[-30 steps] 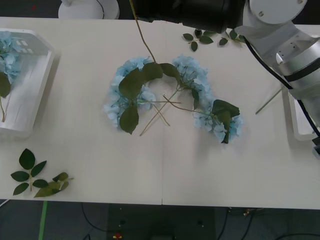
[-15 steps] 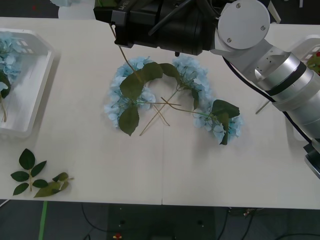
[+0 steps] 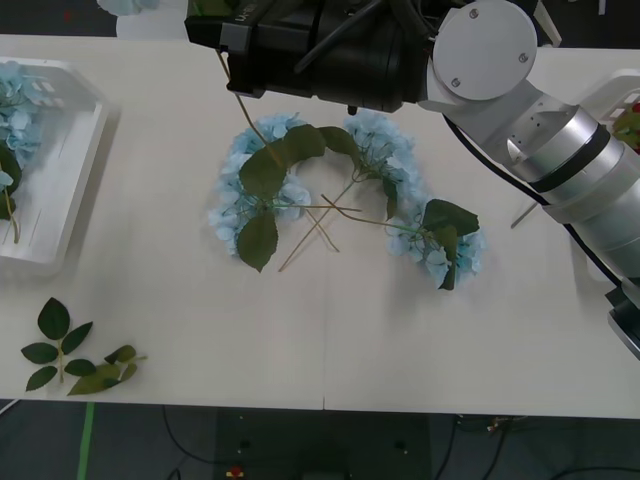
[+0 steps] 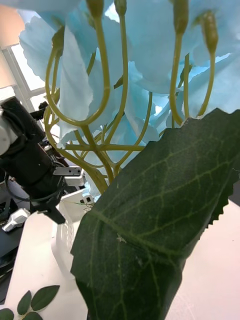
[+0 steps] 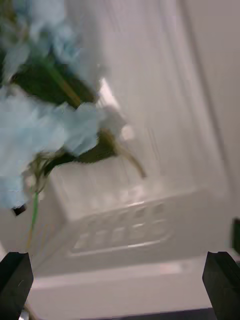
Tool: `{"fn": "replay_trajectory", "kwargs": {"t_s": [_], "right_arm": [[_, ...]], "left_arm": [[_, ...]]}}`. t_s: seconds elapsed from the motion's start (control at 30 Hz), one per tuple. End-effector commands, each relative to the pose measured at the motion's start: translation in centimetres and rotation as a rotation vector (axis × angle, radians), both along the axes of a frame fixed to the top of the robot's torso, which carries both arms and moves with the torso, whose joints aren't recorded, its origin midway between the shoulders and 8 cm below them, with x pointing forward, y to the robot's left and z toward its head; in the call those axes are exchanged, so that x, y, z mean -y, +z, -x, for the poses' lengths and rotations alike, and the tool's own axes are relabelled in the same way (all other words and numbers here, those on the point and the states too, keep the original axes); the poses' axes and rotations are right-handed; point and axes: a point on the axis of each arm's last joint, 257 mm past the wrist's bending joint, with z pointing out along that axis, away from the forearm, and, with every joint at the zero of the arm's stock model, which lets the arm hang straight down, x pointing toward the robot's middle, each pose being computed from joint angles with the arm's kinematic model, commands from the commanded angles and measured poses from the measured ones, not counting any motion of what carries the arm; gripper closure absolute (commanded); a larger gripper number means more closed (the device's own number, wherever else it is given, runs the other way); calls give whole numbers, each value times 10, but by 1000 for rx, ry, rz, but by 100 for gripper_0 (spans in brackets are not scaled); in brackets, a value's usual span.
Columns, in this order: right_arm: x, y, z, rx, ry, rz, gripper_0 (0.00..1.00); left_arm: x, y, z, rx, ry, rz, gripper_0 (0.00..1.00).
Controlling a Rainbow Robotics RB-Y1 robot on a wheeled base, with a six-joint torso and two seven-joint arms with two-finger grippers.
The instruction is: Place the red flowers into the right box and the blue flowers into the left box. If a person shows an open palm, hand one flower to the person first, then continue sorting.
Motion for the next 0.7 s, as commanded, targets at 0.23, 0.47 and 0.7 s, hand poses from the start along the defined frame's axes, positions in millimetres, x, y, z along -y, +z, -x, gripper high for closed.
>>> {"fn": "replay_trajectory", "kwargs": {"t_s": [0.23,0.47,0.7], "right_arm": [[-27,27,30,25,67,-36,100],[-28,26,31,16,70,-37,100],[-30,21,31,15,69,-25,100]], "left_arm": [[148,17,15,174,-34,484,0],[255,34,27,276,-147,826,0],[360,47,44,348,-238,1106,0]]}}
